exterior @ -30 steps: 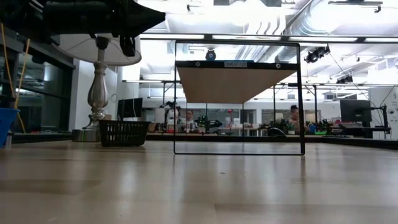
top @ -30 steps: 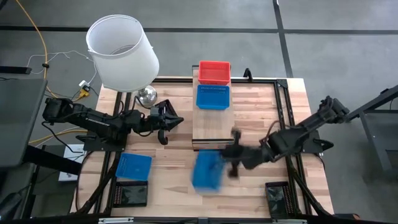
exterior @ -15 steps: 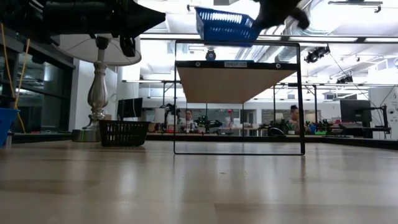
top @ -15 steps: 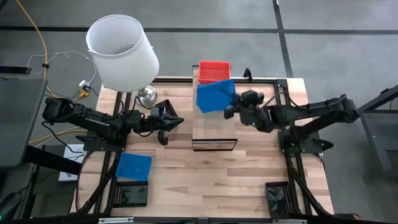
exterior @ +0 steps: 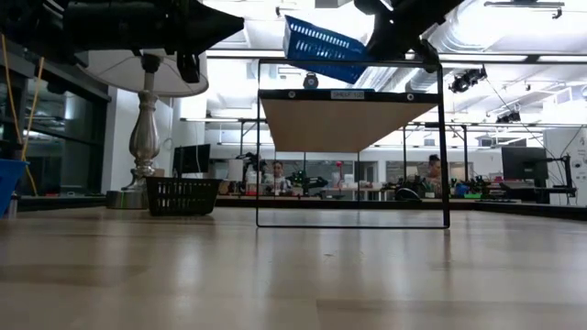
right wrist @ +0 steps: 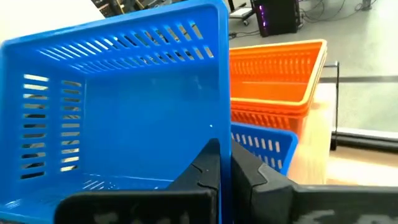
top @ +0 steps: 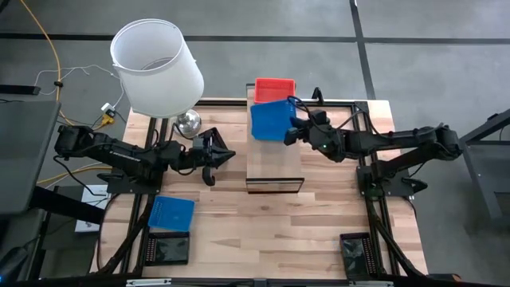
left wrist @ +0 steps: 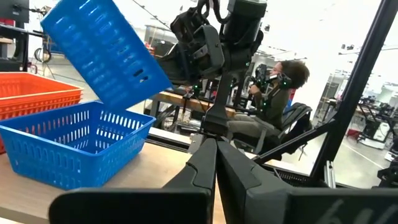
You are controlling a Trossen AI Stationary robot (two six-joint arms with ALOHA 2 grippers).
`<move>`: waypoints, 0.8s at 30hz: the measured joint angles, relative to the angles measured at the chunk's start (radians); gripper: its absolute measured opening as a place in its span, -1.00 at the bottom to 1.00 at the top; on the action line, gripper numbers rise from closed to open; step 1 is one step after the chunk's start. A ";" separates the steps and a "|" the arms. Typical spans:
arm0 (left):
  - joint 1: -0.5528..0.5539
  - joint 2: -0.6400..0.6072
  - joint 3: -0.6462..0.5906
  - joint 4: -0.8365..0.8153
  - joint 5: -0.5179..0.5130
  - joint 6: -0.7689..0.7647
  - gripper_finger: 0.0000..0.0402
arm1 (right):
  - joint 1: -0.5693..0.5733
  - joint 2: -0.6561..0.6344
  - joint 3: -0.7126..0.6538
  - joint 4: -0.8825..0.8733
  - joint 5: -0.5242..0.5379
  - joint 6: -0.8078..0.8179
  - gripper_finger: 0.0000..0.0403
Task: Stack baskets on shelf by color
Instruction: Stack the right blue bin on top of the blue bin on the shelf, then stack the blue bin on top of the blue bin on the shelf
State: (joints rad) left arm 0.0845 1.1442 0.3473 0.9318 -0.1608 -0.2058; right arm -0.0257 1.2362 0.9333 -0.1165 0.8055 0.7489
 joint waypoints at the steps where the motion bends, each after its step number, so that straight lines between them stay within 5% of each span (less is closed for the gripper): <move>1: 0.000 0.000 0.000 0.000 0.000 0.000 -1.00 | 0.000 0.000 0.000 -0.009 -0.001 0.016 -1.00; 8: 0.000 0.000 0.000 0.000 0.000 0.000 -1.00 | -0.001 0.000 0.000 -0.134 0.003 0.172 -0.96; 24: 0.000 0.000 0.000 0.000 -0.005 0.000 -1.00 | -0.001 0.000 0.000 -0.150 0.004 0.174 -0.59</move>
State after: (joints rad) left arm 0.0843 1.1442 0.3473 0.9321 -0.1654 -0.2062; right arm -0.0265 1.2362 0.9333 -0.2665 0.8093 0.9234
